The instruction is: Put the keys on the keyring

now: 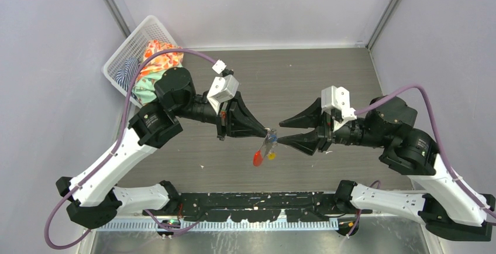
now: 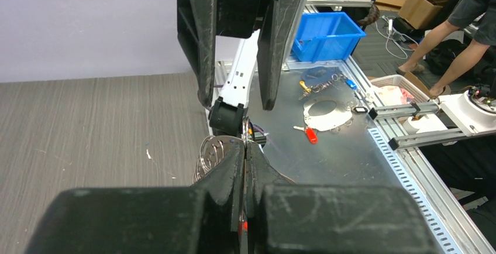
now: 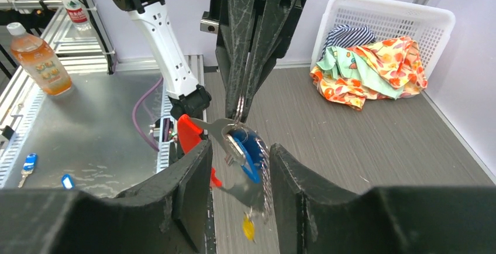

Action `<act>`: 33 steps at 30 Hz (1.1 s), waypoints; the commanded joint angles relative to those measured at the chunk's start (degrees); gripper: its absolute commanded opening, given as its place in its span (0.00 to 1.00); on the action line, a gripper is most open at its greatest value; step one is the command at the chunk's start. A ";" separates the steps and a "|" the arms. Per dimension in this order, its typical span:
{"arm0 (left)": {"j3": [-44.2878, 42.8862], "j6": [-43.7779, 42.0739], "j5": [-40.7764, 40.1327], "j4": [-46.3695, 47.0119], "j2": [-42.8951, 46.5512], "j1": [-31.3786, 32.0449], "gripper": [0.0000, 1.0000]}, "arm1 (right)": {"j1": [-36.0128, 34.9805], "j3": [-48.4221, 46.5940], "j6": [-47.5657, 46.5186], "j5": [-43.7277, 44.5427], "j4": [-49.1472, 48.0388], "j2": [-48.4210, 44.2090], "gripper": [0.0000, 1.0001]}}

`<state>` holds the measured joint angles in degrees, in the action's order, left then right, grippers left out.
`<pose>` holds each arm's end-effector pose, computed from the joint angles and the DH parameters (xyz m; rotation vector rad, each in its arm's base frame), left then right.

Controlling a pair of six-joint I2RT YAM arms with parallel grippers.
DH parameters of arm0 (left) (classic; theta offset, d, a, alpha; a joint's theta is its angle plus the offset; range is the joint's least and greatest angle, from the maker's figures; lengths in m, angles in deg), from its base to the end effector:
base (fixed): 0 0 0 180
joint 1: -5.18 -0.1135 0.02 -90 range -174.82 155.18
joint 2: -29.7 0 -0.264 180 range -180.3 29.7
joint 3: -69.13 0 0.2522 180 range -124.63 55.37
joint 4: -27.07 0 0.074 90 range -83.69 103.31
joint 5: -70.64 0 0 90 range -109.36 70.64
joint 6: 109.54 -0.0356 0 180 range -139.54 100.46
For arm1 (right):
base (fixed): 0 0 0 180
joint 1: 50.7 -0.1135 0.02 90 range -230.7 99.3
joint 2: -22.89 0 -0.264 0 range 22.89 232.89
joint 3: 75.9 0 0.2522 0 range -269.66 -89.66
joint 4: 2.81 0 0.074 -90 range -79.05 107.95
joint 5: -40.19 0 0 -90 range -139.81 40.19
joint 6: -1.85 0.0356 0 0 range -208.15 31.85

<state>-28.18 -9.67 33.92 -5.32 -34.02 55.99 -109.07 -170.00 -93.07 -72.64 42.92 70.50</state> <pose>0.1096 -0.1796 0.4917 1.3170 1.2028 -1.5061 0.0525 0.1115 0.4928 -1.1338 1.2070 1.0319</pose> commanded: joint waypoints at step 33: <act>5.67 -6.82 -6.59 1.33 3.62 -1.72 0.19 | -0.08 -12.11 2.22 4.02 12.62 10.77 0.01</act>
<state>-24.45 -13.19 30.93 -4.82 -32.29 55.18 -109.02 -176.42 -91.61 -72.55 47.94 78.24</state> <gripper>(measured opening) 0.083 0.026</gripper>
